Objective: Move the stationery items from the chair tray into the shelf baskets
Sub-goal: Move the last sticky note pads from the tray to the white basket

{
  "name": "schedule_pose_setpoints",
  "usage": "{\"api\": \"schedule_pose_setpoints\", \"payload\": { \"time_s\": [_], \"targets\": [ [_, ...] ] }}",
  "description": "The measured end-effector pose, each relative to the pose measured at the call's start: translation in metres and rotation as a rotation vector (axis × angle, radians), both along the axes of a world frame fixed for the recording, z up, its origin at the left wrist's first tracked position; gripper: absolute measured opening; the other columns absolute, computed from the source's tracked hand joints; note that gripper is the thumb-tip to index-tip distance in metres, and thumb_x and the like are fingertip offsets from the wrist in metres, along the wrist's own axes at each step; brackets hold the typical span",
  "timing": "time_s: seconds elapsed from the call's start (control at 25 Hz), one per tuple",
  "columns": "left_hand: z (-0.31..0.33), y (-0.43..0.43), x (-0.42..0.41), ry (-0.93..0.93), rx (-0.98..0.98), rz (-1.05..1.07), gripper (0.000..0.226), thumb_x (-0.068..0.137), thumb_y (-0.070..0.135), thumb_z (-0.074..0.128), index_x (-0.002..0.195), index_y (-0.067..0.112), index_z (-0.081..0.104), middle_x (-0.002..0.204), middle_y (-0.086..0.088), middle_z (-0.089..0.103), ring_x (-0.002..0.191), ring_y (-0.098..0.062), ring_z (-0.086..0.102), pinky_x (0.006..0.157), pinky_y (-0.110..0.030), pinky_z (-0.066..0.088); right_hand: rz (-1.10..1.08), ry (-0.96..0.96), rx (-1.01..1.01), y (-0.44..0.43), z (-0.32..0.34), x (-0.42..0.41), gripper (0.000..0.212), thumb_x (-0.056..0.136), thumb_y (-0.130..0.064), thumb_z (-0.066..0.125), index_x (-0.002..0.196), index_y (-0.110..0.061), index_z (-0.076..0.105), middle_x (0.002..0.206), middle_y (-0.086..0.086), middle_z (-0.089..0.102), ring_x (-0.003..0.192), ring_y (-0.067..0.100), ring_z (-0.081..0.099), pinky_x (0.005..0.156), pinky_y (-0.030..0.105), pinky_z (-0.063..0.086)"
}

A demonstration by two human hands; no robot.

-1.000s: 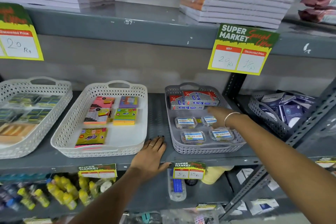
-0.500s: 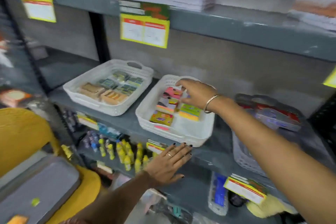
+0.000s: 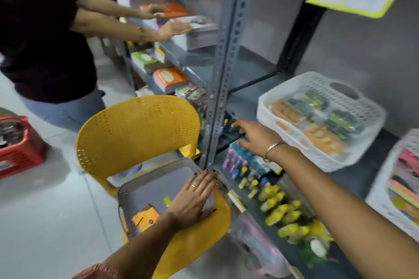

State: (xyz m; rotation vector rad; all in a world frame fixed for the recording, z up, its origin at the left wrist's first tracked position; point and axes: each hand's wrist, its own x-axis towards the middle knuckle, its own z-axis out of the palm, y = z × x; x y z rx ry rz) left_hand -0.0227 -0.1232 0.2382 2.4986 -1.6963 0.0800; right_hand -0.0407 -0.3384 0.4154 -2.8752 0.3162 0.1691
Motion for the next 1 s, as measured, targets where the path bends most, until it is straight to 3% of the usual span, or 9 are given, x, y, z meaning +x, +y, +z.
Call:
{"api": "schedule_pose_setpoints", "payload": {
  "time_s": [0.16, 0.36, 0.48, 0.68, 0.88, 1.0],
  "targets": [
    [-0.055, 0.065, 0.018, 0.107, 0.056, 0.199, 0.073, 0.091, 0.059, 0.033, 0.142, 0.006, 0.028, 0.148, -0.014, 0.031, 0.136, -0.028, 0.019, 0.109, -0.041, 0.007, 0.083, 0.075, 0.005, 0.038, -0.072, 0.057, 0.051, 0.087, -0.021, 0.058, 0.134, -0.013, 0.038, 0.138, 0.012, 0.046, 0.127, 0.030, 0.044, 0.098, 0.043, 0.044],
    [-0.119, 0.110, 0.012, 0.277, 0.209, 0.416, 0.077, 0.083, 0.063, 0.036, 0.136, 0.008, 0.034, 0.140, -0.014, 0.046, 0.132, -0.027, 0.026, 0.104, -0.045, 0.028, 0.272, 0.190, 0.078, 0.081, -0.182, 0.105, 0.055, 0.083, -0.017, 0.063, 0.132, -0.011, 0.040, 0.139, 0.014, 0.043, 0.129, 0.032, 0.041, 0.097, 0.046, 0.044],
    [-0.159, 0.130, 0.004, 0.349, 0.270, 0.492, 0.079, 0.080, 0.064, 0.039, 0.134, 0.006, 0.036, 0.136, -0.015, 0.050, 0.130, -0.028, 0.028, 0.104, -0.041, 0.019, 0.421, 0.323, 0.088, 0.113, -0.255, 0.121, 0.054, 0.086, -0.015, 0.058, 0.135, -0.011, 0.036, 0.146, 0.012, 0.036, 0.135, 0.027, 0.032, 0.102, 0.043, 0.038],
    [-0.219, 0.157, 0.000, 0.370, 0.302, 0.534, 0.078, 0.082, 0.066, 0.038, 0.131, 0.006, 0.051, 0.139, -0.015, 0.047, 0.130, -0.028, 0.038, 0.100, -0.040, 0.023, 0.655, 0.399, 0.134, 0.170, -0.371, 0.125, 0.055, 0.081, -0.012, 0.062, 0.131, -0.009, 0.040, 0.138, 0.012, 0.043, 0.130, 0.028, 0.035, 0.104, 0.041, 0.039],
    [-0.247, 0.162, -0.005, 0.395, 0.317, 0.577, 0.076, 0.093, 0.061, 0.017, 0.128, 0.005, 0.055, 0.137, -0.017, 0.049, 0.125, -0.030, 0.047, 0.098, -0.040, 0.025, 0.851, 0.362, 0.130, 0.206, -0.431, 0.130, 0.082, 0.072, -0.022, 0.072, 0.140, -0.006, 0.028, 0.150, 0.013, 0.030, 0.140, 0.027, 0.025, 0.116, 0.039, 0.025],
    [-0.249, 0.161, -0.005, 0.406, 0.314, 0.611, 0.077, 0.096, 0.057, 0.009, 0.125, 0.004, 0.057, 0.135, -0.019, 0.050, 0.123, -0.032, 0.049, 0.097, -0.041, 0.026, 0.908, 0.299, 0.077, 0.216, -0.439, 0.131, 0.081, 0.070, -0.028, 0.073, 0.136, -0.005, 0.032, 0.143, 0.014, 0.037, 0.132, 0.031, 0.033, 0.112, 0.040, 0.032]
  ]
}}
